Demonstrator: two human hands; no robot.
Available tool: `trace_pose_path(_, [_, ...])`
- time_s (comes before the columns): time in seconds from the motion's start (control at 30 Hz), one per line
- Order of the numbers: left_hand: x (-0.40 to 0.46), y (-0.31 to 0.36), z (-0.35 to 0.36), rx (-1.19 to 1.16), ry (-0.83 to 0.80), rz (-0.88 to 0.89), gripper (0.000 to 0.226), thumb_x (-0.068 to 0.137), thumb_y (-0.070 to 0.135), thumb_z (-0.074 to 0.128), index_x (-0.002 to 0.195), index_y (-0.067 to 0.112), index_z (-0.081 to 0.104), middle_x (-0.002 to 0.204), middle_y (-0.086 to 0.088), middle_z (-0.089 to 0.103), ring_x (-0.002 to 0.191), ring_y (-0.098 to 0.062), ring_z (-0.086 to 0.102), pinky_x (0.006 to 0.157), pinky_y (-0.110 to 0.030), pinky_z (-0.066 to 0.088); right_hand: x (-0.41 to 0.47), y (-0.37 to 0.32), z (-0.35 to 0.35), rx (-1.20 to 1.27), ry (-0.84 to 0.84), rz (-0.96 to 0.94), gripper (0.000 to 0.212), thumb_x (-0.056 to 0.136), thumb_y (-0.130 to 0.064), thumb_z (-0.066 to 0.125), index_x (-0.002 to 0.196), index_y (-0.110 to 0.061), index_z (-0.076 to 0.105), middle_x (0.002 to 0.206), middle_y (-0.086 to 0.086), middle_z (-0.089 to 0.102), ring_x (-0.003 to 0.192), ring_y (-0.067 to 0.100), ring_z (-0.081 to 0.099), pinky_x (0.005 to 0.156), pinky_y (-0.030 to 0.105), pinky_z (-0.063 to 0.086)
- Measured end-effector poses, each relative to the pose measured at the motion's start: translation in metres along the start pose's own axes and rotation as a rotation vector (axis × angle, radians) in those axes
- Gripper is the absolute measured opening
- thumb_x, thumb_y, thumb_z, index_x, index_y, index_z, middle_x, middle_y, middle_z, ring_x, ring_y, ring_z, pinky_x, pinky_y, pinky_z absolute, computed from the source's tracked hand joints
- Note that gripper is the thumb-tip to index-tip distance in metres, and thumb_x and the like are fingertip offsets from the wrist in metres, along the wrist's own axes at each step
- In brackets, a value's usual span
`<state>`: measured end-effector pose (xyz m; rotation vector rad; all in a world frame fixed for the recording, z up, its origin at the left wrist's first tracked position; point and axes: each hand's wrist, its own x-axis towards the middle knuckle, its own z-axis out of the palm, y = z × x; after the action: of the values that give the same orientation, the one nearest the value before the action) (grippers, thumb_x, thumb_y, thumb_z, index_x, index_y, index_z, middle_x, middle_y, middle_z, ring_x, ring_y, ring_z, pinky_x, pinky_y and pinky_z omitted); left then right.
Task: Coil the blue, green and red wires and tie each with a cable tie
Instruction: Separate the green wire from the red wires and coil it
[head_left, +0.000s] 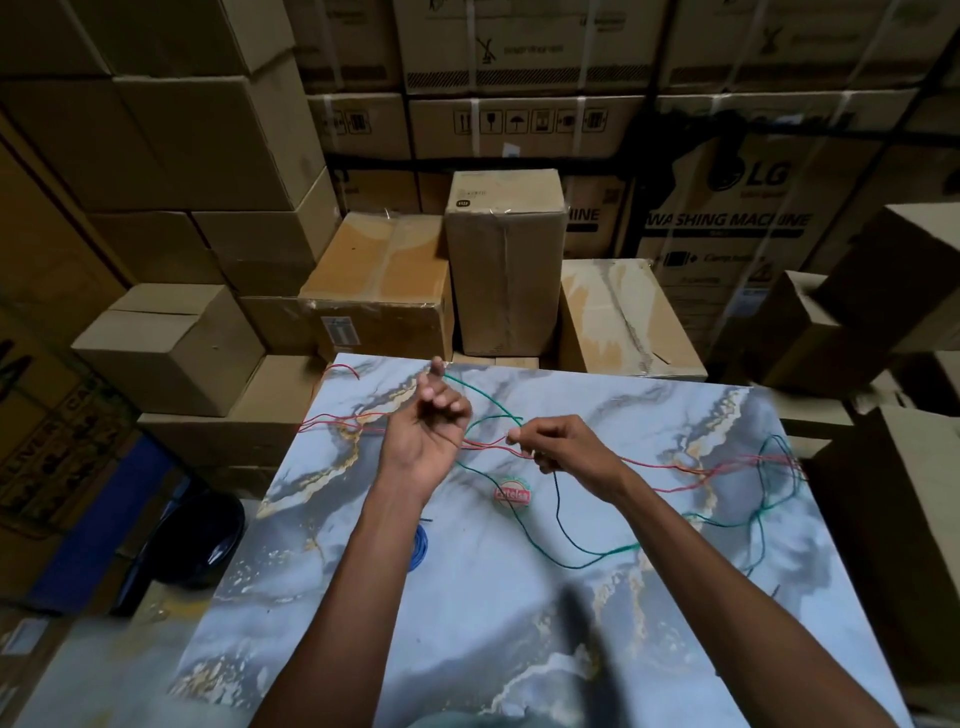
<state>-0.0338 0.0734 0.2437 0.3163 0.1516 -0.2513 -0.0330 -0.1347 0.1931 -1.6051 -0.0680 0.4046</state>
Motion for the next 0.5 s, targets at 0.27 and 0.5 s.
trace_pose_path(0.27, [0.012,0.013,-0.006,0.166,0.025,0.219,0.031,0.103,0.004,0.04,0.132,0.007,0.051,0.118,-0.007,0.072,0.115,-0.022,0.067,0.104,-0.035,0.05,-0.03,0.005,0.014,-0.077,-0.018,0.02,0.022,0.101,-0.017,0.063,0.118,-0.009,0.076,0.081,0.006,0.07,0.052,0.009,0.049,0.054,0.019,0.04])
trace_pose_path(0.5, [0.022,-0.005,-0.031,0.661,0.085,0.258,0.03,0.104,0.006,0.043,0.133,0.001,0.049,0.119,-0.016,0.07,0.106,-0.028,0.07,0.093,-0.037,0.057,-0.046,-0.031,0.032,-0.681,-0.189,-0.158,0.018,0.1,-0.028,0.061,0.095,-0.025,0.079,0.066,-0.006,0.068,0.061,0.0,0.061,0.064,0.023,0.048])
